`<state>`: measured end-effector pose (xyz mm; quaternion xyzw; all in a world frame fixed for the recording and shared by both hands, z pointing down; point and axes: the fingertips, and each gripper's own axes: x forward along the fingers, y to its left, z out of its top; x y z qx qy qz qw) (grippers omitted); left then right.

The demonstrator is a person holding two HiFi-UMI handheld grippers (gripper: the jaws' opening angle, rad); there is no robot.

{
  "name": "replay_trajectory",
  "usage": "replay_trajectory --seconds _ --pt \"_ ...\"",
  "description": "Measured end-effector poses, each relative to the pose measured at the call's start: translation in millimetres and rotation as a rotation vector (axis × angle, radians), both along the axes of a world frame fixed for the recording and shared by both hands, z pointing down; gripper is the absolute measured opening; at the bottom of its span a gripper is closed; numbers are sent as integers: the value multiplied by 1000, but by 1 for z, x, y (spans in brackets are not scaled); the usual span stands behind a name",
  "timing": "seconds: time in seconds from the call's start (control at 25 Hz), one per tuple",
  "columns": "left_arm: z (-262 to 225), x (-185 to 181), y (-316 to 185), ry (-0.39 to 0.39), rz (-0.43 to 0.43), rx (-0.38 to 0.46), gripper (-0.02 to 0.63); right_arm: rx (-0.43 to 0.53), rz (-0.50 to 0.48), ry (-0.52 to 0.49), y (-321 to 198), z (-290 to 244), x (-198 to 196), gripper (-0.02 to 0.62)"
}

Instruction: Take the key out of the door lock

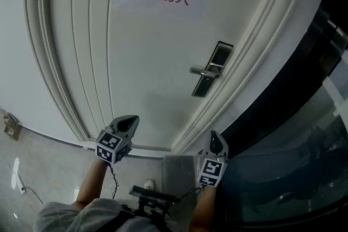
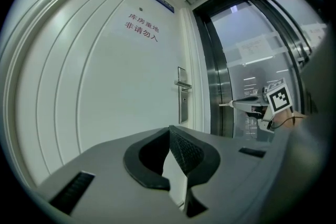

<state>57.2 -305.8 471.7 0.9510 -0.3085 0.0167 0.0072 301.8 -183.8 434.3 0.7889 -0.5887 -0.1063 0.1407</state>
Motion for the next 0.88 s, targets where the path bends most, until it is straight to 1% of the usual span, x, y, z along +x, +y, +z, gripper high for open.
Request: replay_trajectory --seconds 0.28,0.44,0.68,0.88 --pt "4 -6 35 -6 33 10 -8 29 11 -125 42 21 -10 21" --pt "8 -15 49 -11 33 12 -8 38 -4 -187 60 31 -25 21" --pt "8 -26 64 -9 27 23 -8 53 -35 -217 72 39 -51 20" --pt "9 -29 69 -12 36 20 -8 52 -51 -220 74 40 -61 21"
